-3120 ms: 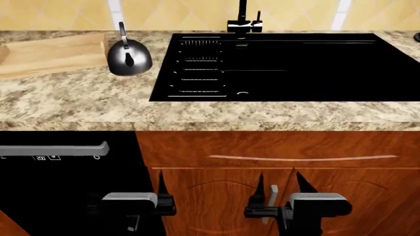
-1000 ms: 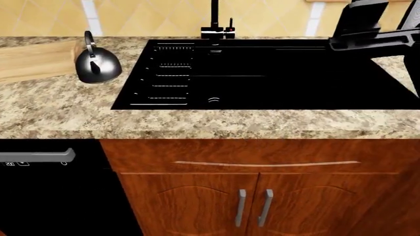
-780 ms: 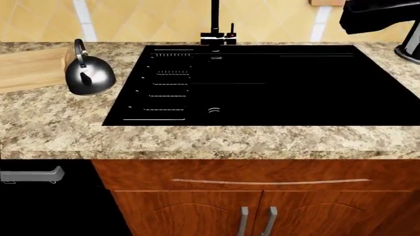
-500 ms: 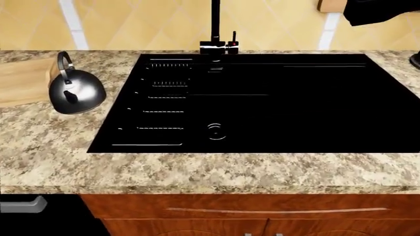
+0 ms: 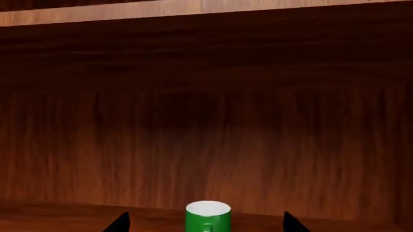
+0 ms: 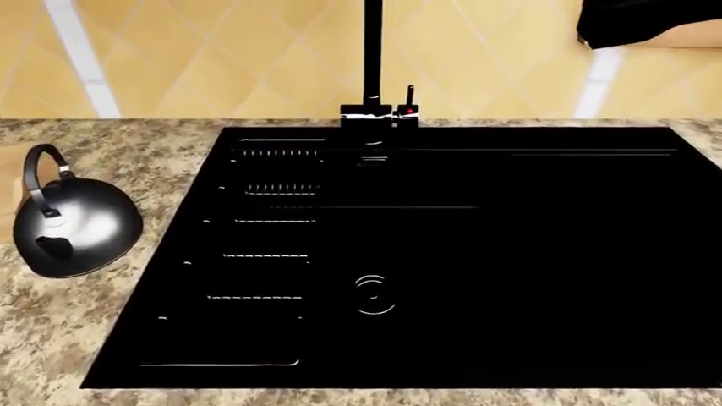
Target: Pick the kettle from the counter and place it on the tray. Then pick the mug from the cabinet and place it on the tray. Then close the cabinet doors.
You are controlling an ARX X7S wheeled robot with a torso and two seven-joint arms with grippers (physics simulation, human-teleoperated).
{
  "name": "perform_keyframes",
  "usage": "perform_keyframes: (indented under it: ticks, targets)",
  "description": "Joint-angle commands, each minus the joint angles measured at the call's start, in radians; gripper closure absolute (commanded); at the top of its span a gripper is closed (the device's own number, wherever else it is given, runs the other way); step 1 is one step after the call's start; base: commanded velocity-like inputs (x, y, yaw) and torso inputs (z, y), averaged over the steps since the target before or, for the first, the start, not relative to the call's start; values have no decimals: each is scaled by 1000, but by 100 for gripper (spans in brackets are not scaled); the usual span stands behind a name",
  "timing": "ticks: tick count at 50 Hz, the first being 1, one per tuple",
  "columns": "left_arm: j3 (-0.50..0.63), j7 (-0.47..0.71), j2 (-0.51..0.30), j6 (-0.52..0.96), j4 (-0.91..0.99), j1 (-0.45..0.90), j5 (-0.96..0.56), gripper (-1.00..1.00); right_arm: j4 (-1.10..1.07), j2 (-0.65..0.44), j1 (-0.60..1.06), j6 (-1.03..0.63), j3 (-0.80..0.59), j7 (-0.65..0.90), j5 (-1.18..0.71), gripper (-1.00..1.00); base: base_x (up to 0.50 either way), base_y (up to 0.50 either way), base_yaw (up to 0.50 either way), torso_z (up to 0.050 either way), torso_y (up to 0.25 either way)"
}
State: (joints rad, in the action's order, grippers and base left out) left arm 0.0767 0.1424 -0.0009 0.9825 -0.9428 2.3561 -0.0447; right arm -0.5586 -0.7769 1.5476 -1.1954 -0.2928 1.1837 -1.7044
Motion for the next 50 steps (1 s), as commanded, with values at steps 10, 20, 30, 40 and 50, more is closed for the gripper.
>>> perform_keyframes:
  ticks: [10,20,30,40,50]
  targets:
    - [-21,-13,-1,-33,-68,0,66,-100,5,-1,-25,16,-6,-24,36,-100,500,0,0,0,1]
    - [-2,18,-1,-68,-241,0,53,-100,-7,1,-58,36,-3,-42,67,-100,98,0,0,0,1]
    - [28,77,-6,-69,-366,-66,14,-100,-15,6,-98,54,-7,-69,111,-100,0,0,0,0,0]
    - [26,86,-7,-55,-365,-123,9,100,-15,8,-141,74,-11,-104,163,-100,0,0,0,0,0]
    - [31,90,-6,-74,-365,-120,7,100,-20,3,-155,84,-9,-107,164,-100,0,0,0,0,0]
